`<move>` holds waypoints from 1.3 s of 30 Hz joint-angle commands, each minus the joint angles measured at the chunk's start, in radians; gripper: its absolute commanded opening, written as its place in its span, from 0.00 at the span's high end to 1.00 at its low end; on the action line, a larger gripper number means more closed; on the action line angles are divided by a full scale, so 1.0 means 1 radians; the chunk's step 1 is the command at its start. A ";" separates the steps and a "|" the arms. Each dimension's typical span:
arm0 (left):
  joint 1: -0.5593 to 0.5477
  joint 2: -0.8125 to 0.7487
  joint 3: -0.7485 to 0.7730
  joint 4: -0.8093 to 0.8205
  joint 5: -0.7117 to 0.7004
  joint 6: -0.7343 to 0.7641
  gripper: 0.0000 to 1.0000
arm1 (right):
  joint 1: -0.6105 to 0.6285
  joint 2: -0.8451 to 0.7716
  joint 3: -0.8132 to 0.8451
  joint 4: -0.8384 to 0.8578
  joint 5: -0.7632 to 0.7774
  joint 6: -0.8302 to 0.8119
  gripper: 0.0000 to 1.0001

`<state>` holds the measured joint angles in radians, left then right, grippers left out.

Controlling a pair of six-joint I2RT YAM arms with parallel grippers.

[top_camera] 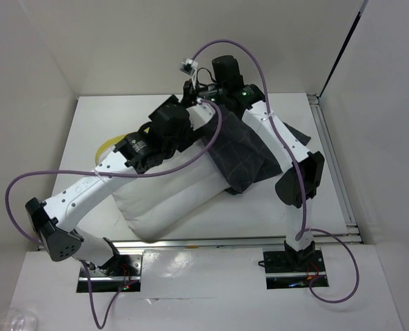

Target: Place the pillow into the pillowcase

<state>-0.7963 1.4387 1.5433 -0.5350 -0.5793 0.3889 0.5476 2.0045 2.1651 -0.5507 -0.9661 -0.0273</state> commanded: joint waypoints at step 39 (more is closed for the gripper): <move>0.856 0.199 0.262 -0.755 1.209 0.025 0.17 | -0.006 -0.046 0.007 -0.020 0.174 -0.031 1.00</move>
<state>0.0559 1.6218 1.8042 -1.2293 0.5072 0.3187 0.5488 2.0014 2.1201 -0.5922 -0.8078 -0.0502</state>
